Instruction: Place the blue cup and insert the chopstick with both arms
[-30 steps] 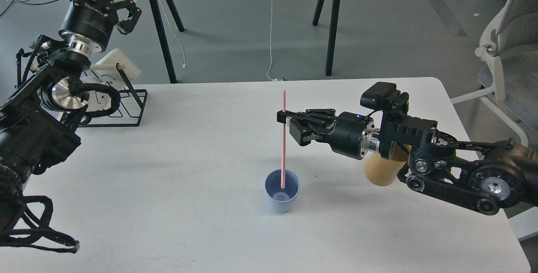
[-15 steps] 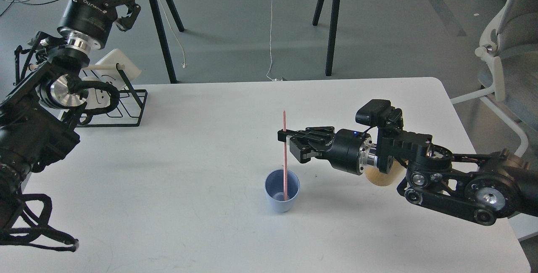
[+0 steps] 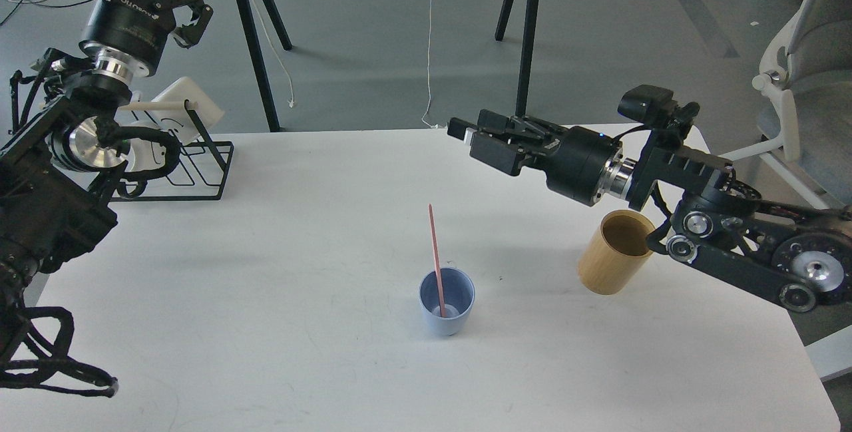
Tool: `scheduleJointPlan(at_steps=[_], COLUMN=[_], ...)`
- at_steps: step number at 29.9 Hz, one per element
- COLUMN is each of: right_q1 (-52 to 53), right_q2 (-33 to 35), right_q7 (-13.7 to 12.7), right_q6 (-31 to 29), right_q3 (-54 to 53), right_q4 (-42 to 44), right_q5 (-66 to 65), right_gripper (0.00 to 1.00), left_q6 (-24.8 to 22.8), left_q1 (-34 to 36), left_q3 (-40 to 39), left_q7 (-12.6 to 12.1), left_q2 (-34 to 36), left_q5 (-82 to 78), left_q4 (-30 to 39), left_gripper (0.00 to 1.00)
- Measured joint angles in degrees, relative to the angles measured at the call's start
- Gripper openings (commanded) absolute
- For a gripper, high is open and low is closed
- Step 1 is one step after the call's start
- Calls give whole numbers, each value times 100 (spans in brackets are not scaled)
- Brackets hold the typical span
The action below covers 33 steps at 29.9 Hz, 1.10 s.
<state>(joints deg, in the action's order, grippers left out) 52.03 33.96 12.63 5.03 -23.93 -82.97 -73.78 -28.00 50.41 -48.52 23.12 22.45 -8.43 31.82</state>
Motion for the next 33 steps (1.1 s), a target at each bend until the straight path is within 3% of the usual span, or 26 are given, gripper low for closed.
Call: scheduleJointPlan(at_steps=[9,18,26,33], right_q1=[2,-26,-32,-88], right_q2=[-61,-177,-597,-1147], right_q7=[77,112,70,63], right_q6=[-590,-1339,-1891,-2563], right_q3=[-1375,-1998,-2232,-2571], right_q4=[1349,2866,3946,5033], right_q5=[3027,6240,7967,8271], right_gripper=[100,99,99,99], left_q6=[0,0,0,0], left_q1=[-2,4,4,24], left_q3=[60,21,-17,0], left_q7=[-151,-194,-194,-202], left_q2=[-78,-179,-326,-359], left_q5=[0,0,156,475], left_q4=[-9,-22,-69,-93], left_gripper=[100,100,100,100])
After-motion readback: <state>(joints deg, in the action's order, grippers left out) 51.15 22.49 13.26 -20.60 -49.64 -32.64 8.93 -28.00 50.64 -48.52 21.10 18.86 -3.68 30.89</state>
